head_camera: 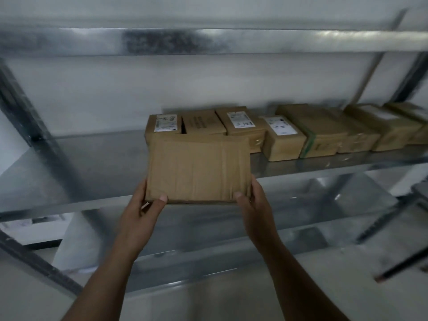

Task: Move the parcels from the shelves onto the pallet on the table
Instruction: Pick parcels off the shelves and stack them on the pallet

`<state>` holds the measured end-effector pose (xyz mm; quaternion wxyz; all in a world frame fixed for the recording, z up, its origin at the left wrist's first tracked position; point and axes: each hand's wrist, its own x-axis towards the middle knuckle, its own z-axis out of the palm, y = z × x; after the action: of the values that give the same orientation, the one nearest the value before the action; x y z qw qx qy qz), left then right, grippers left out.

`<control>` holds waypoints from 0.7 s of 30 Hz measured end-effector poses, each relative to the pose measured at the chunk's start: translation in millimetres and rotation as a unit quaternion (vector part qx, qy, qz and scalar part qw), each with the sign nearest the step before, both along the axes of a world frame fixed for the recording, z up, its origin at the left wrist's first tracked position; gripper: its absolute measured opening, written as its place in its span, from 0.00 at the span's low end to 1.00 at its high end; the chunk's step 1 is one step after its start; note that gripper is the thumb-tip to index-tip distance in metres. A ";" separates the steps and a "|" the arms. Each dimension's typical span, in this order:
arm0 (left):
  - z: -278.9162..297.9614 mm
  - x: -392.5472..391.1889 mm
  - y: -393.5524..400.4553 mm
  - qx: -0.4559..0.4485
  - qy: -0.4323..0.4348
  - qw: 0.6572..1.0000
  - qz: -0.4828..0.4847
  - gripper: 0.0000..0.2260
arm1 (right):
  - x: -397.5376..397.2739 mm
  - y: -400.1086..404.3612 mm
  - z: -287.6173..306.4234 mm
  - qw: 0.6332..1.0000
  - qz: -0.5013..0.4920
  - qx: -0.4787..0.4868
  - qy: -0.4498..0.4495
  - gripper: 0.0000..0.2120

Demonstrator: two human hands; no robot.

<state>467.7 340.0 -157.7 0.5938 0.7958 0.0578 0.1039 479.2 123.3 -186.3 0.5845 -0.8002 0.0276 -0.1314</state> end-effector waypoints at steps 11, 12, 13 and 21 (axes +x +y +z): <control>-11.2 -2.9 -156.2 0.013 0.009 0.984 -0.178 0.25 | -76.5 -155.5 -8.7 0.989 -0.143 0.007 -0.046 0.25; -11.6 -1.3 -169.3 0.010 0.011 0.981 -0.195 0.25 | -82.6 -167.2 -10.4 0.986 -0.162 0.015 -0.043 0.29; -12.6 0.3 -182.3 0.006 0.013 0.977 -0.212 0.26 | -88.4 -178.0 -11.4 0.983 -0.176 0.020 -0.042 0.31; -19.0 14.9 -291.9 0.006 0.019 0.939 -0.345 0.27 | -125.8 -265.6 -15.3 0.963 -0.268 0.022 -0.030 0.24</control>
<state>482.6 48.1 -176.7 0.5869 0.7725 -0.2096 -0.1216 353.4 -142.3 -201.6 0.5460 -0.7458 0.2268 -0.3068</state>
